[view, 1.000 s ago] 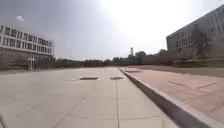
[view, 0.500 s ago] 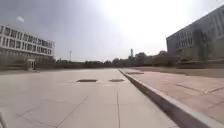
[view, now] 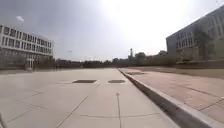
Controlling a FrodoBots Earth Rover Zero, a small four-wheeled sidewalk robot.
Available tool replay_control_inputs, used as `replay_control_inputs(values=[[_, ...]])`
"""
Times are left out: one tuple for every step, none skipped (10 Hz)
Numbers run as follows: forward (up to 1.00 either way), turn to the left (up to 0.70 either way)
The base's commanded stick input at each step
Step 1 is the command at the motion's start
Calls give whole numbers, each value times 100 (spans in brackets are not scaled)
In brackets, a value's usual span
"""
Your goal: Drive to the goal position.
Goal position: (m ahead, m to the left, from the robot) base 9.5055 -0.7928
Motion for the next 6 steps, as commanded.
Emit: replay_control_inputs(values=[[70, 2], [70, 2], [70, 2], [70, 2], [70, 2], [70, 2]])
